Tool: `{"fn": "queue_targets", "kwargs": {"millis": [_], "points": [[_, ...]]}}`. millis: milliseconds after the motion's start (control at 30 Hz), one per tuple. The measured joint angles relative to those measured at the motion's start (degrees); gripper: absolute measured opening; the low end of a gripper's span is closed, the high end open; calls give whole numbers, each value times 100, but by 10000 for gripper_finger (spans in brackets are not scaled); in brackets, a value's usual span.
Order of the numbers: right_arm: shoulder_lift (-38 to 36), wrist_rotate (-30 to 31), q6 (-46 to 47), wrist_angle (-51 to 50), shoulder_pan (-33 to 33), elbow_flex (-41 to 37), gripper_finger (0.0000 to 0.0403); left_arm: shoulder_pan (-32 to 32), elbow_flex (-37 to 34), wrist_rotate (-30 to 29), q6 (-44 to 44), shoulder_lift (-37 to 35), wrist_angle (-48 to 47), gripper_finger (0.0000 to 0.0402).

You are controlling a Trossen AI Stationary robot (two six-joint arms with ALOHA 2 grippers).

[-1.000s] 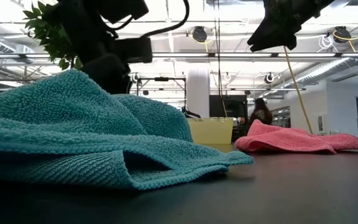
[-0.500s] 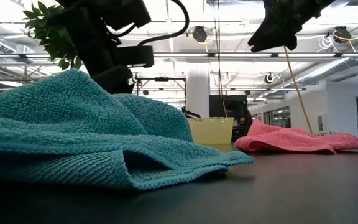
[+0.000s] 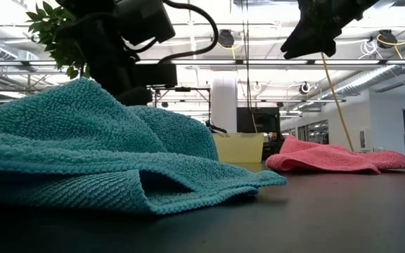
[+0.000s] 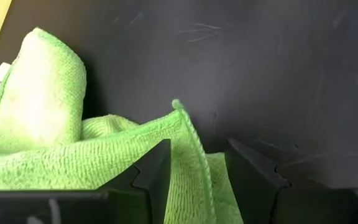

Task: Fold microfiber towels
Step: Fold the green microfiber cloth

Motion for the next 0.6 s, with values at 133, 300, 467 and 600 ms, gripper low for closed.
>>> {"fn": "queue_targets", "kwargs": {"millis": [133, 300, 467, 600], "points": [[-1, 1, 0, -39, 0, 0, 137, 16, 0, -242, -73, 0, -82, 146], [-1, 1, 0, -48, 2, 0, 137, 51, 0, -310, -220, 0, -107, 84], [-1, 1, 0, -46, 0, 0, 137, 86, 0, -67, -461, -53, -102, 9], [-1, 1, 0, -42, 0, 0, 137, 86, 4, -135, -668, -321, 13, 5]]}}
